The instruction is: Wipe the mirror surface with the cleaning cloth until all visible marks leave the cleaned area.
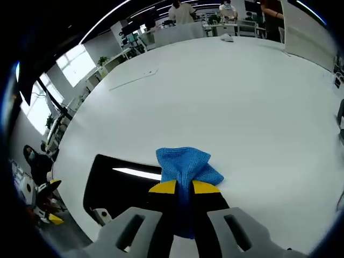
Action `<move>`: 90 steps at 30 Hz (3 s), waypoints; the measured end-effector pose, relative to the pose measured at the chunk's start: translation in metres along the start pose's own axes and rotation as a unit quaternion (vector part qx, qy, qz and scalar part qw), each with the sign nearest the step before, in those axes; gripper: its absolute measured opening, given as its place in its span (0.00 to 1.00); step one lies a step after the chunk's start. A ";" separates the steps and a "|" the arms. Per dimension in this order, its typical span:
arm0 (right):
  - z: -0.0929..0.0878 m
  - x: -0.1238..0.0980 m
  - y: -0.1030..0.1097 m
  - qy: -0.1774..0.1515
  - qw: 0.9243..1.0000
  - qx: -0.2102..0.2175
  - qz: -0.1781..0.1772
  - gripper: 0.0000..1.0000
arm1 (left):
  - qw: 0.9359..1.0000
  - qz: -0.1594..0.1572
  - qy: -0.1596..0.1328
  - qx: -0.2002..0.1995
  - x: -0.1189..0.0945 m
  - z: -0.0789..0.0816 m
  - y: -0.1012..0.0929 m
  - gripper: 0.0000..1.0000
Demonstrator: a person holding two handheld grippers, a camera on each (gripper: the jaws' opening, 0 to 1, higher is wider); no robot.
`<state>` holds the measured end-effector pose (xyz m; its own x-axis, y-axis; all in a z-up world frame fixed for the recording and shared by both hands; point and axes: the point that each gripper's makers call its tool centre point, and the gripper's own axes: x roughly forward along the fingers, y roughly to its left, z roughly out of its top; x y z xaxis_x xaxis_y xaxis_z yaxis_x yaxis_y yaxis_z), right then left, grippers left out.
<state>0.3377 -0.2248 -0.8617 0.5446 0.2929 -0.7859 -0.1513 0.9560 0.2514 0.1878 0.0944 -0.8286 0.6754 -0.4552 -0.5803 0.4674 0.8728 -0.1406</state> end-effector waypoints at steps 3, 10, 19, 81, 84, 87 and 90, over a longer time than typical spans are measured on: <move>0.001 -0.006 -0.017 -0.002 1.000 0.002 -0.004 0.04 | 1.000 -0.001 0.000 0.000 0.000 -0.001 0.000 0.92; -0.028 -0.019 -0.045 0.015 0.999 0.023 -0.028 0.04 | 1.000 -0.001 0.001 0.001 0.000 -0.001 0.001 0.92; -0.049 -0.018 -0.049 0.028 0.999 0.023 -0.035 0.04 | 1.000 0.003 0.001 0.000 0.000 -0.002 0.003 0.92; -0.074 -0.124 -0.071 -0.150 0.985 -0.079 0.030 0.98 | 0.999 0.024 -0.017 -0.019 -0.007 0.006 0.007 0.99; -0.073 -0.126 -0.072 -0.153 0.985 -0.077 0.028 0.98 | 0.999 0.024 -0.017 -0.018 -0.007 0.006 0.007 0.99; -0.073 -0.126 -0.073 -0.153 0.985 -0.078 0.028 0.98 | 0.999 0.024 -0.018 -0.018 -0.008 0.008 0.004 0.99; -0.073 -0.125 -0.075 -0.154 0.985 -0.073 0.029 0.98 | 0.999 0.022 -0.017 -0.018 -0.008 0.008 0.004 0.99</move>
<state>0.2208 -0.3314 -0.8230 0.7528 0.3494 -0.5579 -0.2948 0.9367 0.1889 0.1888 0.1003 -0.8183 0.7145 -0.4205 -0.5591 0.4158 0.8980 -0.1440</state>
